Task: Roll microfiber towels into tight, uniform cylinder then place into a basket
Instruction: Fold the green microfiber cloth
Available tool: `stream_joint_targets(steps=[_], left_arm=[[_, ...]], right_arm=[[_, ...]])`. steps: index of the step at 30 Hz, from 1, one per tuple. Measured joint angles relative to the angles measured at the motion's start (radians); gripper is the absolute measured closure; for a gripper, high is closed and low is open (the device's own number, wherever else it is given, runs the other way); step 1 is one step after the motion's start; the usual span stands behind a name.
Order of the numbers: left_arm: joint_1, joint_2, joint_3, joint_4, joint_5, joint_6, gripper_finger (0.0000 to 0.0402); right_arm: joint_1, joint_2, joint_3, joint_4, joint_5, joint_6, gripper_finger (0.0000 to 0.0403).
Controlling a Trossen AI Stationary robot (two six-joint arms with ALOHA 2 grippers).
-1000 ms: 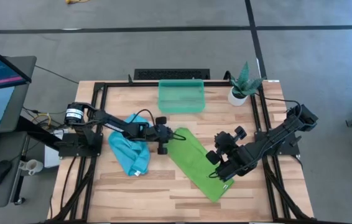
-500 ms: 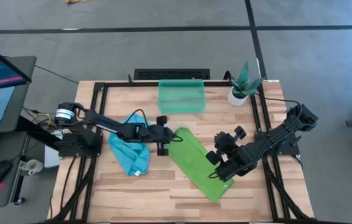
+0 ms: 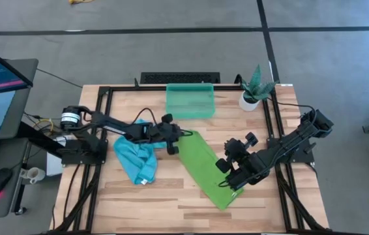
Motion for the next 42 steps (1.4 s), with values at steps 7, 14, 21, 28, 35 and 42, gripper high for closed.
stream_joint_targets(steps=[7,14,21,28,35,42], left_arm=[[0.002,0.043,0.000,-0.007,0.036,-0.029,0.0401],[0.002,0.043,-0.001,-0.002,0.036,-0.053,0.0382],[0.002,0.043,-0.001,-0.003,0.036,-0.051,0.0322],[0.002,-0.019,0.054,-0.140,-0.059,0.062,0.0270],[-0.064,-0.094,0.137,-0.244,0.136,-0.003,0.0268],[-0.183,-0.006,0.099,-0.103,0.230,-0.078,0.0274]], right_arm=[[0.000,0.000,0.000,0.002,0.000,0.000,0.0333],[0.000,0.000,0.000,0.027,-0.005,0.000,0.0333],[0.000,0.000,0.000,0.029,-0.007,0.000,0.0333],[-0.006,0.000,0.000,0.029,-0.007,-0.001,0.0333],[-0.032,0.001,0.000,0.039,-0.007,-0.049,0.0333],[-0.048,0.001,0.000,0.060,-0.055,-0.052,0.0333]])
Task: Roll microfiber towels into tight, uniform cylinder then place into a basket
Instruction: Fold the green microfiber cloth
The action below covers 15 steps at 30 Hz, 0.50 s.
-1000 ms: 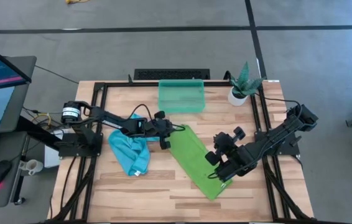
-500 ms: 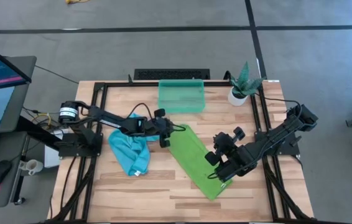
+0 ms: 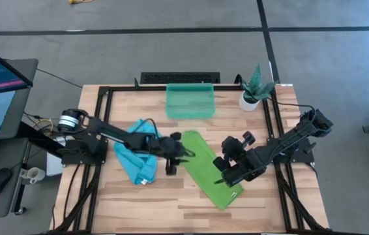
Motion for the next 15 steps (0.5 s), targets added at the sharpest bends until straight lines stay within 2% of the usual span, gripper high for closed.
stream_joint_targets(steps=[5,8,15], left_arm=[[-0.043,0.126,0.000,0.056,-0.065,0.000,0.0274],[-0.050,0.172,0.000,0.054,-0.147,0.013,0.0274],[-0.049,0.190,0.003,-0.031,-0.162,0.063,0.0274]], right_arm=[[0.000,0.008,0.000,0.039,-0.025,-0.003,0.0333],[0.000,0.006,0.000,0.063,-0.024,-0.030,0.0333],[-0.023,0.006,0.000,0.124,-0.024,-0.123,0.0333]])
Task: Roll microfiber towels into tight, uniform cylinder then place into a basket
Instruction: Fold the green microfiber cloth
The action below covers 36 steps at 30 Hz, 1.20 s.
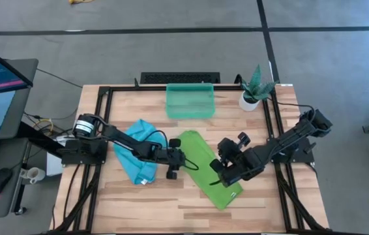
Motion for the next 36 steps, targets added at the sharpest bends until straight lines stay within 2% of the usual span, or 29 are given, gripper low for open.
stream_joint_targets(steps=[5,11,13,16,20,24,31,36], left_arm=[[0.001,-0.001,0.028,-0.067,-0.030,0.061,0.0274],[-0.015,-0.014,0.187,-0.398,-0.224,0.083,0.0274],[-0.019,-0.021,0.238,-0.458,-0.267,0.094,0.0274],[-0.020,-0.019,0.251,-0.492,-0.273,0.096,0.0274],[-0.019,-0.018,0.226,-0.466,-0.262,0.059,0.0274],[-0.006,-0.018,0.199,-0.399,-0.250,-0.058,0.0276],[0.008,-0.008,0.162,-0.245,-0.225,-0.204,0.0293],[0.009,0.036,0.145,-0.231,-0.173,-0.232,0.0303]], right_arm=[[-0.016,0.000,0.000,0.014,0.000,-0.009,0.0333],[-0.019,0.000,0.000,0.014,-0.002,-0.035,0.0333],[-0.017,0.000,0.000,0.009,-0.036,-0.037,0.0333],[0.002,0.000,0.000,-0.006,-0.124,-0.035,0.0333],[0.044,0.008,0.000,0.004,-0.147,-0.035,0.0333],[0.069,0.018,0.001,0.005,-0.138,-0.035,0.0333],[0.059,0.026,0.000,0.007,-0.135,-0.035,0.0333],[0.039,0.026,0.000,0.015,-0.135,-0.036,0.0333]])
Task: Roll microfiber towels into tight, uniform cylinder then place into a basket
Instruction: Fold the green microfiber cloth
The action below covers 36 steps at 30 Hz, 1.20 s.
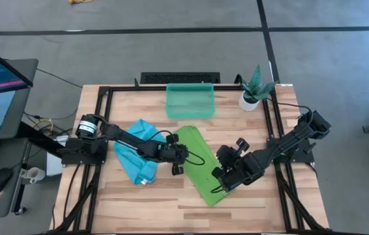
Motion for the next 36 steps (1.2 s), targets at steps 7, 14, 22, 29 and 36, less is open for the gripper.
stream_joint_targets(steps=[7,14,22,29,36], left_arm=[[0.000,0.059,0.006,0.039,0.011,0.223,0.0312],[-0.004,0.064,0.004,0.088,-0.040,0.551,0.0317],[0.006,0.051,0.037,0.068,-0.074,0.477,0.0317],[-0.054,-0.004,0.068,0.198,0.102,0.258,0.0317],[-0.155,0.119,0.069,0.453,0.189,0.206,0.0317]], right_arm=[[-0.024,0.000,0.000,0.006,0.000,0.000,0.0333],[-0.023,0.000,0.000,0.007,-0.004,0.000,0.0333],[-0.022,0.000,0.000,0.006,-0.007,-0.023,0.0333],[-0.022,0.000,0.000,0.006,-0.013,-0.025,0.0333],[-0.022,0.000,0.000,0.018,-0.018,-0.024,0.0333]])
